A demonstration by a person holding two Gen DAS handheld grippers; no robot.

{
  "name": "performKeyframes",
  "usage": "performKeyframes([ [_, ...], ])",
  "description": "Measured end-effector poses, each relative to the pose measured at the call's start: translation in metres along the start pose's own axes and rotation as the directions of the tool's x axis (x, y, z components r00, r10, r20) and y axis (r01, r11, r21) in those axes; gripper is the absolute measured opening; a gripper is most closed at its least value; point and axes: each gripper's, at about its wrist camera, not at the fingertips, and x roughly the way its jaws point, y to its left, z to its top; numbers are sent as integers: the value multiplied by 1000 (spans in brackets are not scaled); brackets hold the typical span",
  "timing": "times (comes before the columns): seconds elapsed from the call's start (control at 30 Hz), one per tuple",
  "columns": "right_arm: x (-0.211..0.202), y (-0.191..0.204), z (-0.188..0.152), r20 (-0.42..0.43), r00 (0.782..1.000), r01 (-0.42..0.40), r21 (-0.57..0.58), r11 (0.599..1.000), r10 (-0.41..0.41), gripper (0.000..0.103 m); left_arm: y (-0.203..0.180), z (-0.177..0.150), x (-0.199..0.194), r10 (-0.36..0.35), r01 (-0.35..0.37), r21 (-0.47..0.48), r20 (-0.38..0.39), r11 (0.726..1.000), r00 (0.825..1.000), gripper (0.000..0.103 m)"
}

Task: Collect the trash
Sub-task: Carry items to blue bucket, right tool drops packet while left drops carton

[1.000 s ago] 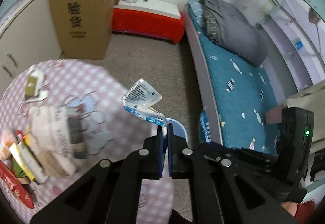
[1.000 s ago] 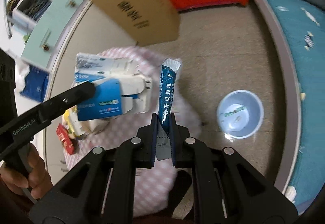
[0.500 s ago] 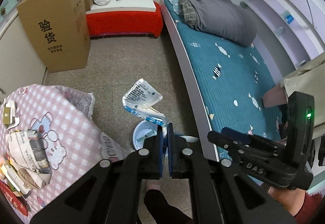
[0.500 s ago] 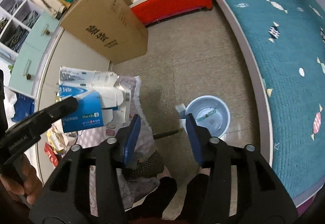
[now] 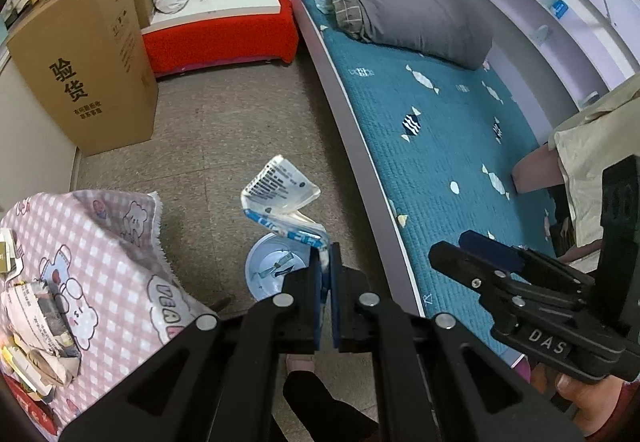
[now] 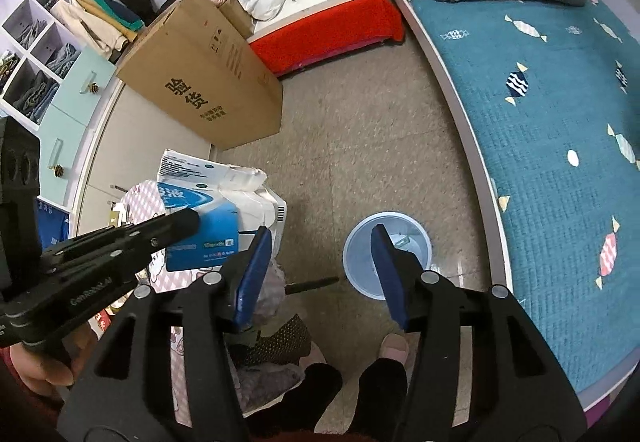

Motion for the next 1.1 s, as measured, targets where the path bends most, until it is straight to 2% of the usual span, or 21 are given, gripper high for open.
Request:
performKeyframes([
  [0.33,-18,-18,5,46,999,5,43,999,-7,53,-29,12,6,-10,10,54,-4,998,1000,4],
  [0.43,-24,-24,5,62,998,9,65,998,-13,53,-33,14,6,8,-9,63,15,998,1000,5],
  [0.47,-26,-25,3,68,998,11,70,997,-15,53,-33,14,6,11,-12,56,20,998,1000,13],
  [0.5,-28,-26,2,73,997,14,75,997,-20,54,-32,15,7,6,-7,47,14,999,1000,42],
  [0.53,-30,-27,2,73,997,15,78,997,-21,54,-32,15,7,13,-14,38,14,999,1000,65],
  [0.87,-33,-15,-11,61,998,3,56,998,-7,54,-18,0,-9,39,-39,-6,40,999,998,66],
  [1.1,-22,18,-21,29,999,-32,-8,999,32,55,17,-26,-32,77,-72,-91,54,993,996,66],
])
